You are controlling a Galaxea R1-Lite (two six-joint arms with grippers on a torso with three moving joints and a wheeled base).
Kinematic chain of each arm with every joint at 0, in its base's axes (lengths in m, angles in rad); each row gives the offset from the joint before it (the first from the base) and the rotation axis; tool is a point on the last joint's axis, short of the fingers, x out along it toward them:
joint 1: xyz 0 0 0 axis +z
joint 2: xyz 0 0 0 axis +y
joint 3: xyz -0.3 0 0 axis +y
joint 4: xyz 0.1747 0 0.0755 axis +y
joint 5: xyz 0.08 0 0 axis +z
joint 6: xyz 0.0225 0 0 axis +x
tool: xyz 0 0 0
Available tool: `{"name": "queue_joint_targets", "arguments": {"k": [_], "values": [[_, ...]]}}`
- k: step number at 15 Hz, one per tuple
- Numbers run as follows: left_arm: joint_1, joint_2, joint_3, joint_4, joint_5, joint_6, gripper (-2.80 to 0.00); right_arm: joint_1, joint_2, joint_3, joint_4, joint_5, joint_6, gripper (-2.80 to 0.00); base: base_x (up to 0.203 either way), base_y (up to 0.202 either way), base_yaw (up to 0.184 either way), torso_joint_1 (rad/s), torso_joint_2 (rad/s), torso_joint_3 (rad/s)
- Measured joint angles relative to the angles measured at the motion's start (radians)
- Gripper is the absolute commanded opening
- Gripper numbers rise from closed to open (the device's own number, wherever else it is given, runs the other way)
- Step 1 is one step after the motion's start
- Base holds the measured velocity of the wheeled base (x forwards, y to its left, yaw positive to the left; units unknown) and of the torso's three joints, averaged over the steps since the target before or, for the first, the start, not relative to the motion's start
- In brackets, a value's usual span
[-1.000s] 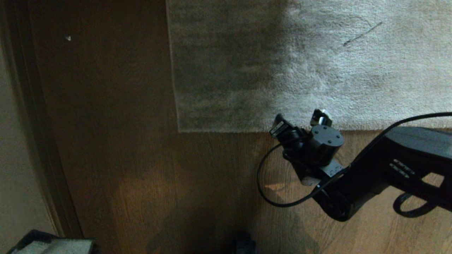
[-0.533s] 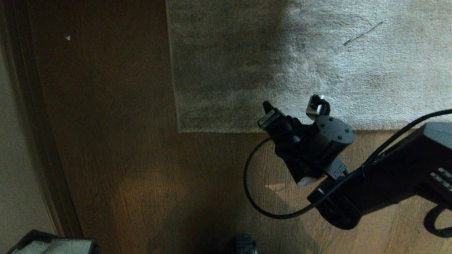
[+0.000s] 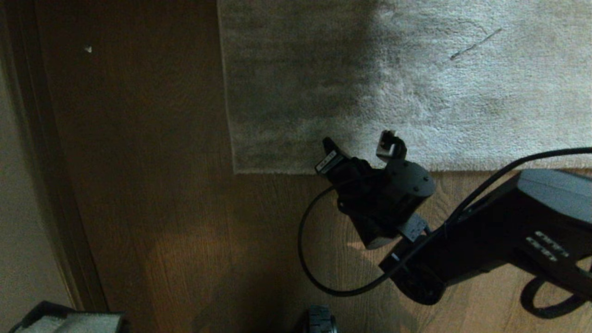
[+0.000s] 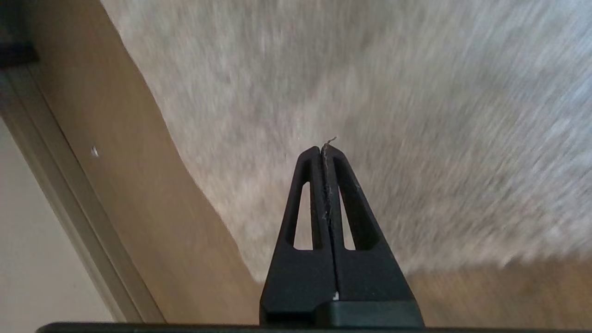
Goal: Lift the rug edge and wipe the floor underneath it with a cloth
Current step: Lay down the carpet
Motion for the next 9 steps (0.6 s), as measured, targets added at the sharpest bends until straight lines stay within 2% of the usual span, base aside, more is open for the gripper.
{"name": "queue_joint_targets", "arguments": {"k": [5,9], "values": [[0.0,0.0,0.0,0.0,0.0,0.0,-2.8,0.002,0.099,-0.075,0.0,-0.003,0.01,-2.8,0.0,0.0,0.0,0.0,0.0,0.0],[0.0,0.0,0.0,0.0,-0.001,0.0,-2.8,-0.009,0.144,-0.083,0.0,-0.006,0.022,-2.8,0.0,0.0,0.0,0.0,0.0,0.0]]}}
